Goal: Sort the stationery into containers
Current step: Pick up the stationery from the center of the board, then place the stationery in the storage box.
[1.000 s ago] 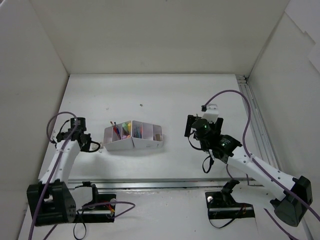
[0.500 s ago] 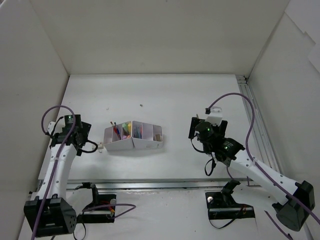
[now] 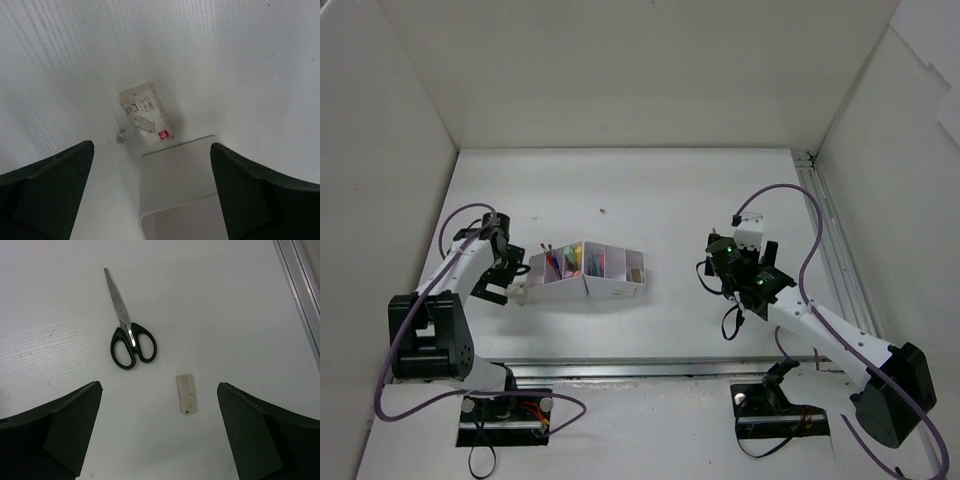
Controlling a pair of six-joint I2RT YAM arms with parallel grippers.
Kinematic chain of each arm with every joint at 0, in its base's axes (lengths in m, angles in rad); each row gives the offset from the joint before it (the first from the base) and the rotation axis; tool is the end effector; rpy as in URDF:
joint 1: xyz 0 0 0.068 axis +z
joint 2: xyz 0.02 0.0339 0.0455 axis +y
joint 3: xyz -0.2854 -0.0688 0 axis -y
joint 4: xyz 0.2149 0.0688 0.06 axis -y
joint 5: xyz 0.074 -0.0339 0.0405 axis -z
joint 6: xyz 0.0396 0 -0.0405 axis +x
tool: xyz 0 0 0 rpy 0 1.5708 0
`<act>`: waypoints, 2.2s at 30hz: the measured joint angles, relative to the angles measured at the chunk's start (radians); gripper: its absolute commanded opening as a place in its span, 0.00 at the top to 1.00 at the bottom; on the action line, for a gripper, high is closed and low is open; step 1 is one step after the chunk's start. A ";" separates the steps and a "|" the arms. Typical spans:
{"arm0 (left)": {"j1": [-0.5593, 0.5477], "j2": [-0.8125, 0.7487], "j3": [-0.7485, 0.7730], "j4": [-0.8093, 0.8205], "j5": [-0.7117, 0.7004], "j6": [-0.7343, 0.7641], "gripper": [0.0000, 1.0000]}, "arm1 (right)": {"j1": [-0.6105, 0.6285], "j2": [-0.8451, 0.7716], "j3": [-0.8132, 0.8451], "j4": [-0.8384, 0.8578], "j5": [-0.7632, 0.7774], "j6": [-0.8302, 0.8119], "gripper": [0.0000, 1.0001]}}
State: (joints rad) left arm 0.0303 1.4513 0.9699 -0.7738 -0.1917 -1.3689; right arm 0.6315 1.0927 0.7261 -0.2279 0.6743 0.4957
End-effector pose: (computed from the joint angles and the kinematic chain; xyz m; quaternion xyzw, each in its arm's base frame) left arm 0.2389 0.0148 0.2432 -0.6445 0.7424 -0.0229 0.1813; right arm 0.1742 0.0968 0.2871 0.0982 0.8421 -0.0105 0.5302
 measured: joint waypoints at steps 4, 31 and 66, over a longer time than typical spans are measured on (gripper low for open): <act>-0.025 0.113 0.065 -0.013 0.002 -0.037 0.12 | -0.016 0.007 0.000 -0.001 0.000 0.000 0.02; -0.010 0.118 -0.059 0.030 -0.019 -0.101 0.99 | -0.043 -0.054 -0.025 -0.002 -0.003 0.000 0.02; -0.816 0.272 0.532 0.116 -0.125 0.585 1.00 | -0.040 -0.330 -0.032 -0.211 -0.050 0.101 0.02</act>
State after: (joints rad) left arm -0.7853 1.7237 1.5021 -0.6579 -0.3168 -0.7837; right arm 0.5915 0.7624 0.6937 -0.4385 0.6243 0.5964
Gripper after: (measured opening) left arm 0.287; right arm 0.978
